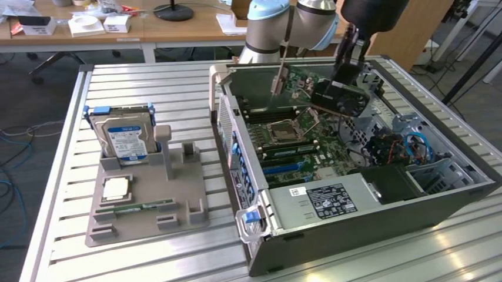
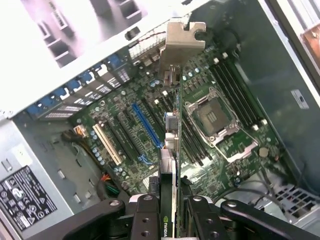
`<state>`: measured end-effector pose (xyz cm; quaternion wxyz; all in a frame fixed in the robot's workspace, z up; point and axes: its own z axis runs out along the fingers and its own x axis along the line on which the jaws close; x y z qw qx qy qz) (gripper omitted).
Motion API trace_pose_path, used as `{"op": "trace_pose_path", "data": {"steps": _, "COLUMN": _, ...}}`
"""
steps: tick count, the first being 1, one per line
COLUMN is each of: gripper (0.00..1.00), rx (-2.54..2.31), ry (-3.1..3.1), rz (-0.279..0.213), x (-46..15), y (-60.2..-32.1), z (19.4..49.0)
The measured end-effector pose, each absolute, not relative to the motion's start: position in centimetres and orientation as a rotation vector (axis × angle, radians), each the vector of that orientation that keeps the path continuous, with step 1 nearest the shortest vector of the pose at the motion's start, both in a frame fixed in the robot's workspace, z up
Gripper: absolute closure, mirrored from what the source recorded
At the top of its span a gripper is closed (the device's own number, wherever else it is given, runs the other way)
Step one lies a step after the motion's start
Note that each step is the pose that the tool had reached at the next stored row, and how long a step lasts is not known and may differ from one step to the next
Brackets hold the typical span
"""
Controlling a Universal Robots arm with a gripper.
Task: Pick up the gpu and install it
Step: 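Insert the gpu into the slot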
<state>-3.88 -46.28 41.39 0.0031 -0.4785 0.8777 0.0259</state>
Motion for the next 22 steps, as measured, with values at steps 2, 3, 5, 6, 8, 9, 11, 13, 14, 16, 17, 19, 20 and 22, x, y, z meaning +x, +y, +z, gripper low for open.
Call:
{"op": "trace_pose_path", "data": {"steps": 2, "gripper": 0.74, "rx": -1.550, "ry": 2.725, "rz": 0.081, "x": -3.88, "y": -46.28, "z": 41.38}}
{"op": "trace_pose_path", "data": {"steps": 3, "gripper": 0.74, "rx": -1.575, "ry": 2.712, "rz": 0.082, "x": -3.88, "y": -46.28, "z": 41.37}}
{"op": "trace_pose_path", "data": {"steps": 5, "gripper": 0.74, "rx": -1.626, "ry": 2.682, "rz": 0.082, "x": -3.88, "y": -46.28, "z": 41.36}}
{"op": "trace_pose_path", "data": {"steps": 6, "gripper": 0.74, "rx": -1.650, "ry": 2.668, "rz": 0.082, "x": -3.88, "y": -46.28, "z": 41.36}}
{"op": "trace_pose_path", "data": {"steps": 8, "gripper": 0.74, "rx": -1.699, "ry": 2.638, "rz": 0.082, "x": -3.88, "y": -46.28, "z": 41.35}}
{"op": "trace_pose_path", "data": {"steps": 9, "gripper": 0.74, "rx": -1.723, "ry": 2.623, "rz": 0.082, "x": -3.88, "y": -46.28, "z": 41.34}}
{"op": "trace_pose_path", "data": {"steps": 11, "gripper": 0.74, "rx": -1.770, "ry": 2.593, "rz": 0.082, "x": -3.88, "y": -46.28, "z": 41.33}}
{"op": "trace_pose_path", "data": {"steps": 13, "gripper": 0.74, "rx": -1.819, "ry": 2.560, "rz": 0.082, "x": -3.88, "y": -46.28, "z": 41.32}}
{"op": "trace_pose_path", "data": {"steps": 14, "gripper": 0.74, "rx": -1.842, "ry": 2.544, "rz": 0.082, "x": -3.88, "y": -46.28, "z": 41.31}}
{"op": "trace_pose_path", "data": {"steps": 16, "gripper": 0.74, "rx": -1.888, "ry": 2.511, "rz": 0.082, "x": -3.88, "y": -46.28, "z": 41.30}}
{"op": "trace_pose_path", "data": {"steps": 17, "gripper": 0.74, "rx": -1.911, "ry": 2.495, "rz": 0.082, "x": -3.88, "y": -46.28, "z": 41.30}}
{"op": "trace_pose_path", "data": {"steps": 19, "gripper": 0.74, "rx": -1.957, "ry": 2.460, "rz": 0.082, "x": -3.88, "y": -46.28, "z": 41.28}}
{"op": "trace_pose_path", "data": {"steps": 20, "gripper": 0.74, "rx": -1.980, "ry": 2.442, "rz": 0.082, "x": -3.88, "y": -46.28, "z": 41.27}}
{"op": "trace_pose_path", "data": {"steps": 22, "gripper": 0.74, "rx": -2.024, "ry": 2.407, "rz": 0.082, "x": -3.88, "y": -46.28, "z": 41.24}}
